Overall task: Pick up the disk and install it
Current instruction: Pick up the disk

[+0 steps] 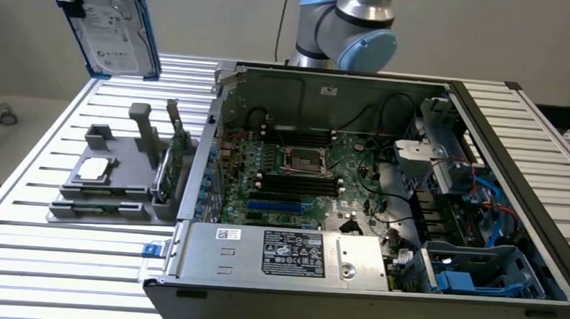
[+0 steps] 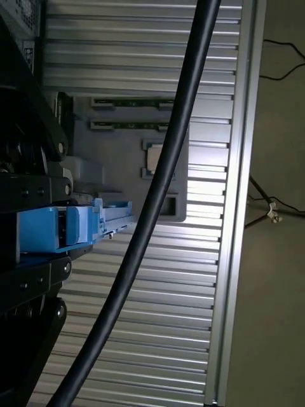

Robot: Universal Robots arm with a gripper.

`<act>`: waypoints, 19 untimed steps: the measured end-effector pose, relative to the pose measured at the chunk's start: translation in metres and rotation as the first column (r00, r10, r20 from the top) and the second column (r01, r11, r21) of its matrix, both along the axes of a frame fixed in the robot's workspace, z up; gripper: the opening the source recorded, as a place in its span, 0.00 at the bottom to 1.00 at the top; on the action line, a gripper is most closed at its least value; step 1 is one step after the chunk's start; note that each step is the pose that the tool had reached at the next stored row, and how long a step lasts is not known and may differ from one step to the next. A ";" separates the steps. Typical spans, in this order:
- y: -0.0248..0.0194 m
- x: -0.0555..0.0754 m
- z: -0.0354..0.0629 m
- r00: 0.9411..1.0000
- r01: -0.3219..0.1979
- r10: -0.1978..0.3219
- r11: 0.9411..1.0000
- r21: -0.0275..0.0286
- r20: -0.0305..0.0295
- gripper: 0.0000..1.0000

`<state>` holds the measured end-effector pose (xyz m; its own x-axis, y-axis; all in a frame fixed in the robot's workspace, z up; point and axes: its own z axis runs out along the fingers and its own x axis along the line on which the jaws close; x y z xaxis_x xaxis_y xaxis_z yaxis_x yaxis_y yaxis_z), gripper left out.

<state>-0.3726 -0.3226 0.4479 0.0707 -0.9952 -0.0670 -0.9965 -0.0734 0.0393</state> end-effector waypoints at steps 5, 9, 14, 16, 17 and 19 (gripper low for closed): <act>-0.0022 0.022 0.0069 1.000 0.000 0.000 1.000 0.016 -0.002 0.33; -0.0042 0.039 0.0119 1.000 0.000 0.000 1.000 0.027 -0.004 0.33; -0.0071 0.061 0.0172 1.000 0.000 0.000 0.999 0.041 -0.006 0.33; -0.0084 0.069 0.0192 1.000 0.000 0.000 0.999 0.045 -0.007 0.33; -0.0090 0.073 0.0201 1.000 0.000 0.000 0.999 0.047 -0.007 0.33; -0.0104 0.082 0.0222 1.000 0.000 0.000 0.999 0.051 -0.008 0.33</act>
<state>-0.2905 -0.3330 0.4701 0.0700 -0.9905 -0.1185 -0.9962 -0.0756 0.0431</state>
